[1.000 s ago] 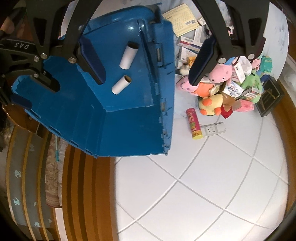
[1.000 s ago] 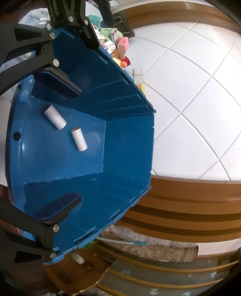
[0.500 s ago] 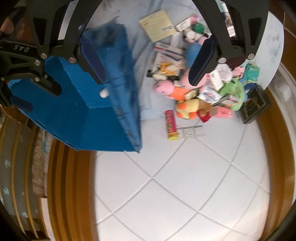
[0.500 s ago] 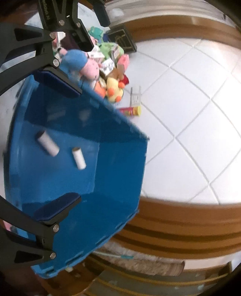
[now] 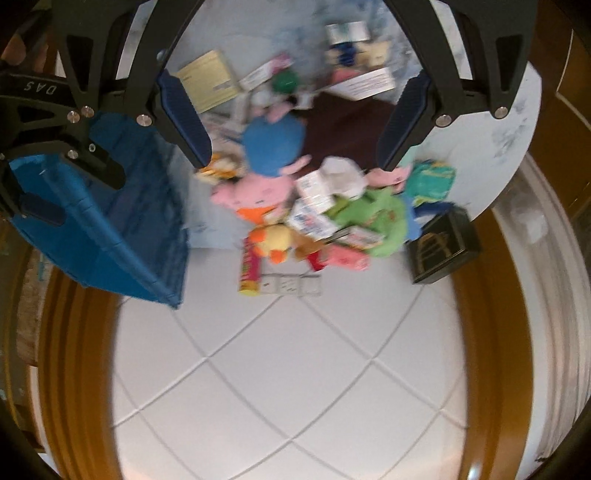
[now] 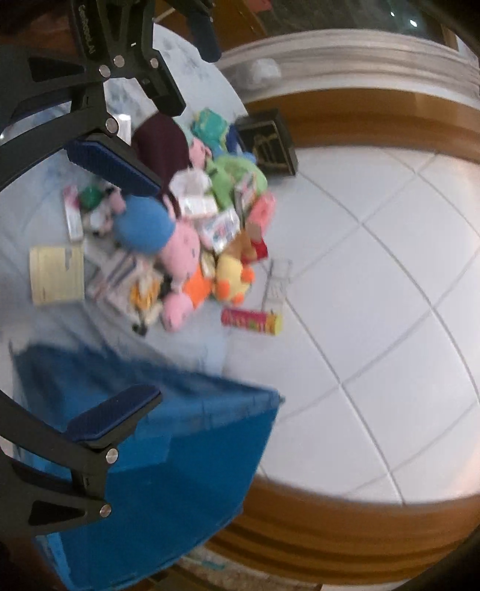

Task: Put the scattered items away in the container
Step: 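Withdraw both grippers from the crate back toward the heap, then grasp the white-teal Ebastine tablets box with the left gripper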

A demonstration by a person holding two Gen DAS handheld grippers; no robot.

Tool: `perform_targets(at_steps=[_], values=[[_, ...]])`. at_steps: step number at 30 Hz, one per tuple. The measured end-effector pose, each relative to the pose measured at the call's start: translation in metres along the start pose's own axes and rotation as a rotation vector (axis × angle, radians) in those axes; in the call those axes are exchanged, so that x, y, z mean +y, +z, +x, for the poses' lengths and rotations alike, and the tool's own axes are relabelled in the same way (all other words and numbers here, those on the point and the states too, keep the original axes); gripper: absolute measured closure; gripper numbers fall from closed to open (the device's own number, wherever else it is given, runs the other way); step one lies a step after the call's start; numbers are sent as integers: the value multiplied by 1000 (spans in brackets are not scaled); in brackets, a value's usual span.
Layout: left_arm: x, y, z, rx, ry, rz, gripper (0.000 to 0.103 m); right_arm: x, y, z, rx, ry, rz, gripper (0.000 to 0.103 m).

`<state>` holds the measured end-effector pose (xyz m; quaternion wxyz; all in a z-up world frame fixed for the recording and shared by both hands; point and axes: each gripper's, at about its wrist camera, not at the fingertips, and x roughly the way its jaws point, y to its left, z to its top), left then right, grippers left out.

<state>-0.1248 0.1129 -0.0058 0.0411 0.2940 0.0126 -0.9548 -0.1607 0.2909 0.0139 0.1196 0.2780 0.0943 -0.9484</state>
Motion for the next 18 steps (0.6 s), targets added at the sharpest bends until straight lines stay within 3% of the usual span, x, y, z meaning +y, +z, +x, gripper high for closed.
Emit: perform_targets(at_steps=[5, 11, 18], values=[[55, -30, 19, 78, 51, -3, 11, 51, -20, 29, 75, 52, 1, 0], [93, -81, 62, 241, 92, -41, 11, 82, -63, 75, 221, 91, 38, 0], [87, -133, 99, 377, 94, -67, 12, 87, -104, 114, 330, 136, 43, 0]])
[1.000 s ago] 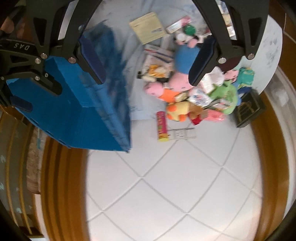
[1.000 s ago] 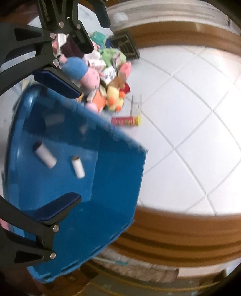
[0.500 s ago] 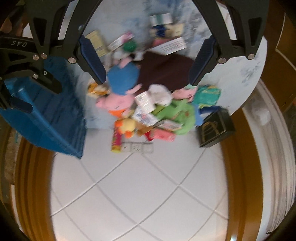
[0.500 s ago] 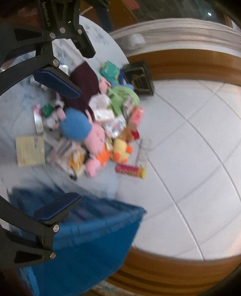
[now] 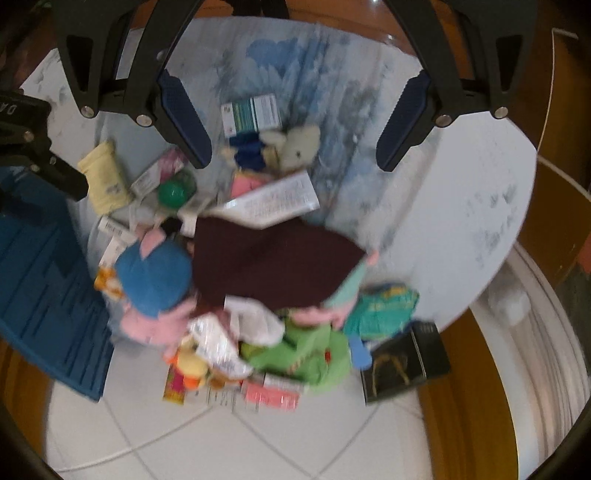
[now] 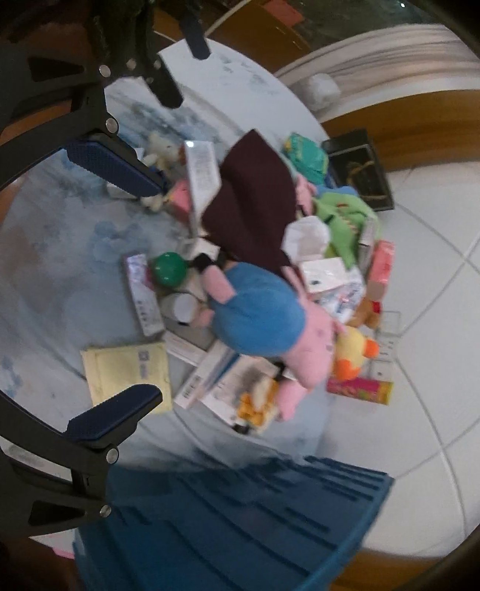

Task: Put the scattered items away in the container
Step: 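Grasp the white-teal Ebastine tablets box with the left gripper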

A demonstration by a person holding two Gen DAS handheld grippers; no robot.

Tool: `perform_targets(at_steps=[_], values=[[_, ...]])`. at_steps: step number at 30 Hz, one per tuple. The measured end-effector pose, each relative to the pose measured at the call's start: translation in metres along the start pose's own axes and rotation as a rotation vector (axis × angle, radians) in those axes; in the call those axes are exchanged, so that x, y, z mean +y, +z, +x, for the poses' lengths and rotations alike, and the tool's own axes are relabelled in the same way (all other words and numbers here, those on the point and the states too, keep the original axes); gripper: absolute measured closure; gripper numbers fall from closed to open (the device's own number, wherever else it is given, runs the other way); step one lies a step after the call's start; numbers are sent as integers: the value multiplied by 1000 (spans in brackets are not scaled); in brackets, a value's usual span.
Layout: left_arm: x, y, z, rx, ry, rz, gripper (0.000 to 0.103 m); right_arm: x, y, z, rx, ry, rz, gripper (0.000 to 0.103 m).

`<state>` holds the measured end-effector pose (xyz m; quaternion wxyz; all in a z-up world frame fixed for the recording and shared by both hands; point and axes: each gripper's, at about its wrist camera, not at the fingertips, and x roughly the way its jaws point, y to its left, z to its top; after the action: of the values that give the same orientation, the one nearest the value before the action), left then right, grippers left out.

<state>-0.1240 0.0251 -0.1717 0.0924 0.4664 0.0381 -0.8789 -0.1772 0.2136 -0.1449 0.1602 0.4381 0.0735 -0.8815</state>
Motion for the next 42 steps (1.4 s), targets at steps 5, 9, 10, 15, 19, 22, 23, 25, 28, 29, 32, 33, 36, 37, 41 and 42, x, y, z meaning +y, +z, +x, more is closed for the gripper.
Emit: perform_targets(at_steps=[5, 9, 10, 15, 19, 22, 23, 25, 28, 29, 32, 33, 36, 37, 41, 42], values=[[-14, -25, 36, 79, -9, -17, 18, -14, -19, 27, 77, 0, 17, 0], [-18, -41, 57, 135, -12, -39, 25, -17, -37, 48, 128, 30, 8, 12], [-20, -45, 59, 136, -11, -42, 25, -18, -40, 52, 134, 38, 2, 20], [-26, -56, 67, 135, 25, -60, 25, -20, -53, 75, 164, 79, -27, 31], [-32, -60, 75, 141, 45, -106, 25, -23, -54, 91, 180, 111, -65, 31], [-39, -59, 80, 141, 64, -125, 25, -26, -54, 94, 176, 132, -98, 30], [-41, -58, 81, 139, 69, -128, 25, -27, -54, 96, 176, 137, -108, 30], [-44, -57, 84, 133, 80, -132, 25, -33, -50, 100, 173, 142, -108, 30], [-44, -55, 90, 130, 86, -151, 44, -38, -48, 104, 167, 151, -122, 19], [-44, -54, 91, 129, 86, -157, 44, -38, -47, 106, 167, 152, -126, 16], [-43, -53, 94, 124, 87, -171, 44, -38, -46, 113, 169, 157, -136, 11], [-43, -53, 94, 123, 87, -172, 44, -38, -46, 116, 170, 158, -138, 8], [-44, -52, 95, 118, 86, -167, 44, -34, -44, 123, 164, 163, -152, 2], [-44, -52, 95, 117, 87, -167, 44, -33, -43, 125, 161, 167, -157, 0], [-47, -52, 97, 109, 89, -158, 44, -25, -42, 137, 164, 149, -191, 0], [-47, -53, 98, 107, 88, -158, 44, -23, -42, 139, 156, 136, -210, 0]])
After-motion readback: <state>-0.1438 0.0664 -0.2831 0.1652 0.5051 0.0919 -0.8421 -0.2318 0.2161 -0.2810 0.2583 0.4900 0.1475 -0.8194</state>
